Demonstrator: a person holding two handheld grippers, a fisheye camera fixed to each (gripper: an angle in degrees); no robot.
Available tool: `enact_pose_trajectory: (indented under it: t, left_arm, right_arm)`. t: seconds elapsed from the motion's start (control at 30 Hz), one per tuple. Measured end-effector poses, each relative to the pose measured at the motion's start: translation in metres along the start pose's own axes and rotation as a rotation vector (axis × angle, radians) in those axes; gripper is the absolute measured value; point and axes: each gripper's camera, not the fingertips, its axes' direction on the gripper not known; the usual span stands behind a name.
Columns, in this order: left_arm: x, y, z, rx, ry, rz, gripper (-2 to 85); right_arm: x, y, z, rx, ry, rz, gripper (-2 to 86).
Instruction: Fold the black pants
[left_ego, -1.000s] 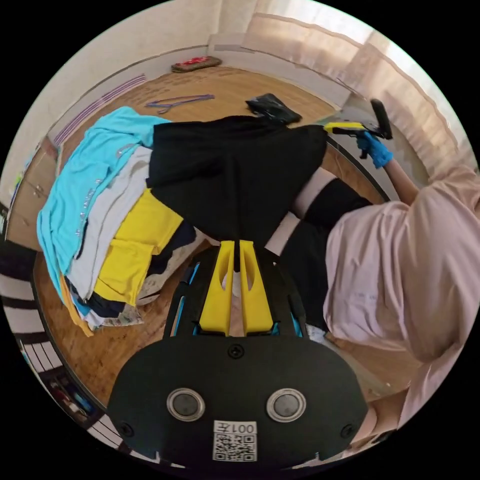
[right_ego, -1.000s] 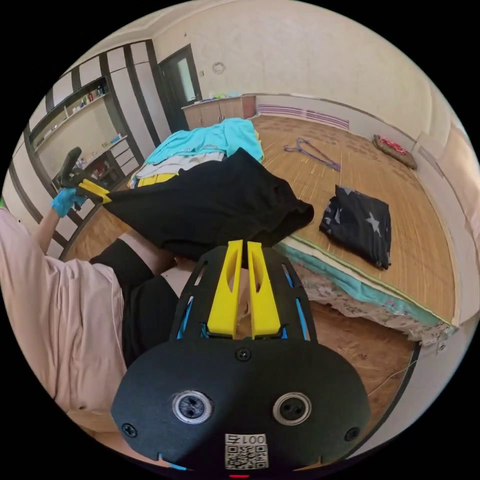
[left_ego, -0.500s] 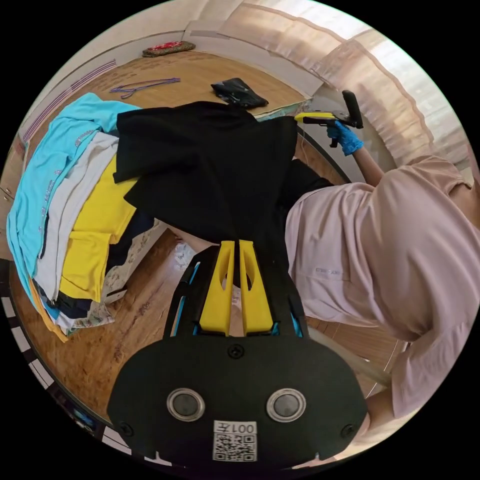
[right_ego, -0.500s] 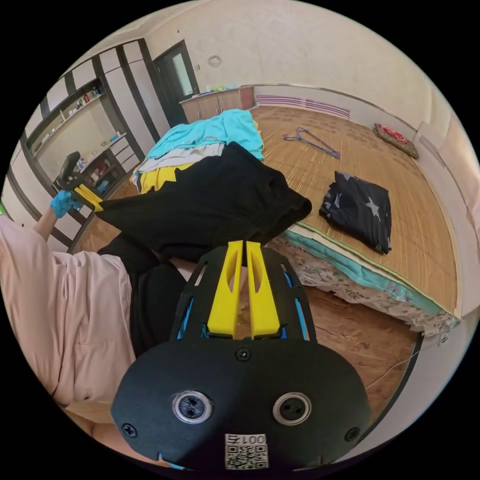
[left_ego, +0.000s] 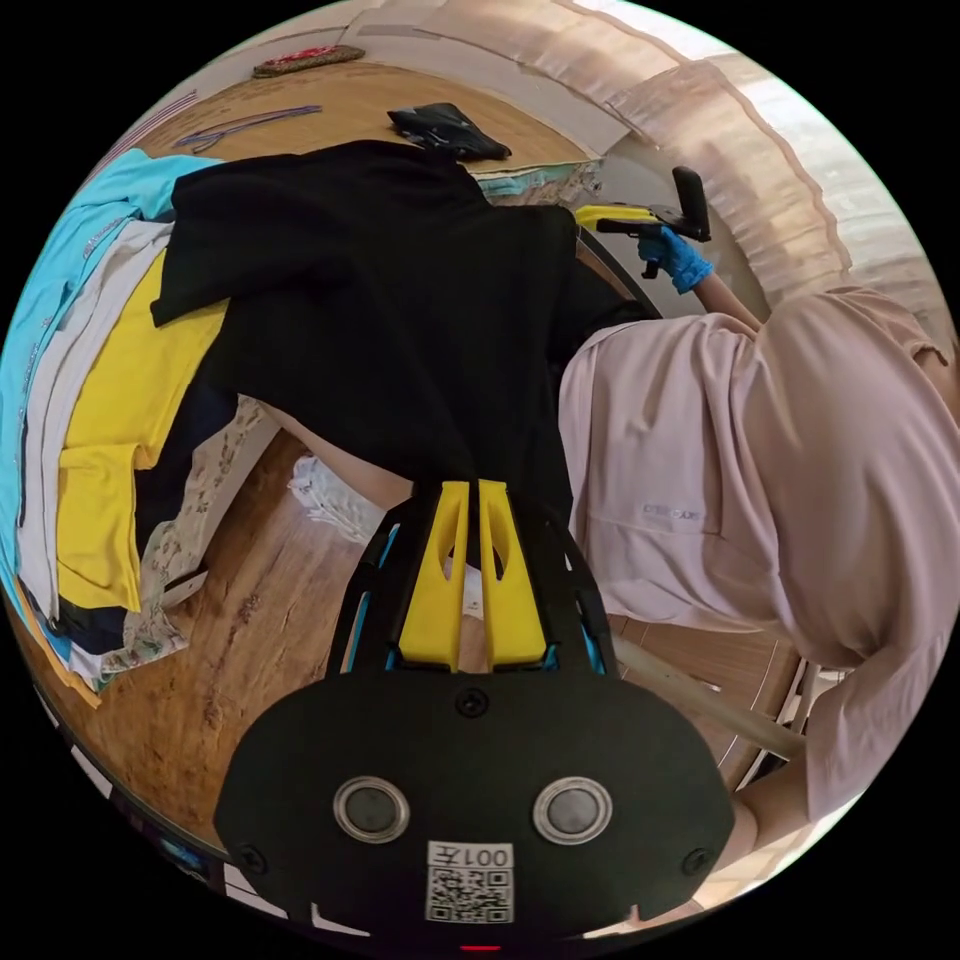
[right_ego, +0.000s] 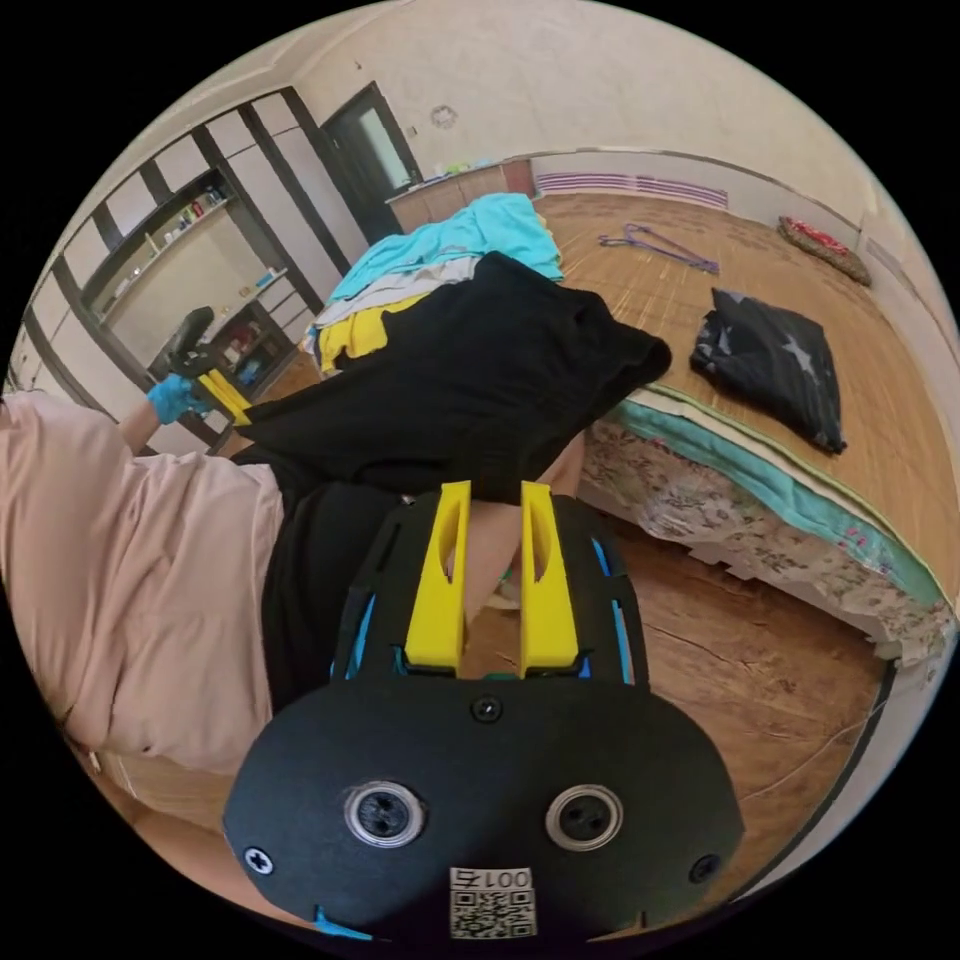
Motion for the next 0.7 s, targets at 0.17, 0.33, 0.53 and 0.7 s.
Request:
enact_pose_trajectory:
  t: [0.17, 0.33, 0.53, 0.7]
  left_arm:
    - [-0.002, 0.001, -0.009, 0.029, -0.007, -0.001, -1.3]
    - [0.0, -0.002, -0.017, 0.029, -0.026, 0.005, -1.3]
    - [0.001, -0.002, -0.04, 0.097, -0.028, 0.002, -1.3]
    - [0.005, -0.001, -0.061, 0.134, -0.069, -0.006, -1.3]
  right_arm:
    - [0.001, 0.008, 0.014, 0.005, 0.041, -0.023, 10.4]
    - [0.007, 0.006, 0.015, 0.082, 0.014, -0.024, 8.4]
    - [0.008, -0.003, 0.005, 0.069, -0.049, -0.045, 2.6]
    - [-0.003, -0.014, -0.004, 0.029, 0.025, -0.115, 1.7]
